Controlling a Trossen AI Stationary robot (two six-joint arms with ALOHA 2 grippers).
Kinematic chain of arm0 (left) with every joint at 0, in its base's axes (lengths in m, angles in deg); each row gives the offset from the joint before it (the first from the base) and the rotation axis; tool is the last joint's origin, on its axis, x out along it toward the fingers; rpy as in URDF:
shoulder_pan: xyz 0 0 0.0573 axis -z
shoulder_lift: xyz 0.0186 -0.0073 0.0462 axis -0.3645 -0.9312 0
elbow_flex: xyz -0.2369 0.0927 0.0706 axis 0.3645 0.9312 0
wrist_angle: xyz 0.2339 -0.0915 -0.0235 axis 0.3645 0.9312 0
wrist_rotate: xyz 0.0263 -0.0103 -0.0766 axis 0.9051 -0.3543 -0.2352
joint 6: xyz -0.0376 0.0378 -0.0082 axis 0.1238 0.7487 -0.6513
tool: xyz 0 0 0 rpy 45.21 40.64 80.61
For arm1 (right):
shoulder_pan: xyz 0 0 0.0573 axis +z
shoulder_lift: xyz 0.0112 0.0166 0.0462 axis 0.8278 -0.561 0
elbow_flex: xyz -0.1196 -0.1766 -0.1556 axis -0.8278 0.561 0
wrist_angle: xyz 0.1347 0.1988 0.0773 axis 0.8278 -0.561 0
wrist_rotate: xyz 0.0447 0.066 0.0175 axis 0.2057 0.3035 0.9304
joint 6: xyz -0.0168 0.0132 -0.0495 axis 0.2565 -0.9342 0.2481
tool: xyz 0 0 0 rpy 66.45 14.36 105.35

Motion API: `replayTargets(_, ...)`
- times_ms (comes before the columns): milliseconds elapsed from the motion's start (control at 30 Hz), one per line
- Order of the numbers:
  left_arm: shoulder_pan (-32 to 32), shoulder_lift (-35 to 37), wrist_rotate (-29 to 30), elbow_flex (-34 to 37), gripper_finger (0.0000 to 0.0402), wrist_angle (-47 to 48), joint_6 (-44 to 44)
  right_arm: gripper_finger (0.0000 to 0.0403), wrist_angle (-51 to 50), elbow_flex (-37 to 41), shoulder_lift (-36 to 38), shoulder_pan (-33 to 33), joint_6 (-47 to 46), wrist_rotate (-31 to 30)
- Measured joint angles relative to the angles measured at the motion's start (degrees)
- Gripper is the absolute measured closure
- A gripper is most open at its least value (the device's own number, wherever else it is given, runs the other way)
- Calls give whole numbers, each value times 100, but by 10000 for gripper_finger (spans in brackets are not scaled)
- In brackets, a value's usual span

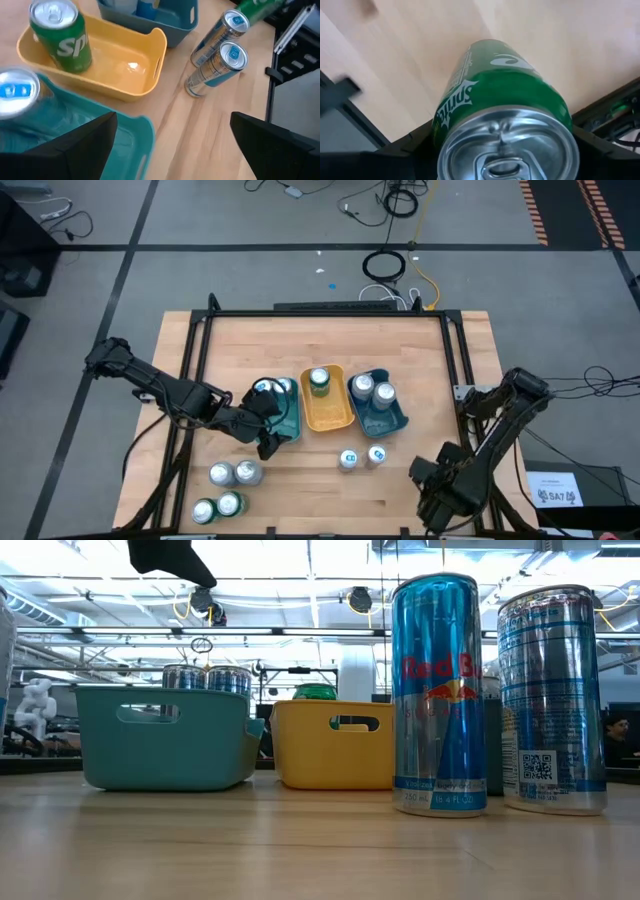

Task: Sort soda cans
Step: Put the green soda can into the yellow bin

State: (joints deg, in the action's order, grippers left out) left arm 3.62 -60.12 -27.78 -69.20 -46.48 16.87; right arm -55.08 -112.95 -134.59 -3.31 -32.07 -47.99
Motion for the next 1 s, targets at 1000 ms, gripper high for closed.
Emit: replayTargets(1000,-1229,1971,481,0,6,1920,3021,117,2142,-1273,632,-3626,1484,-1506)
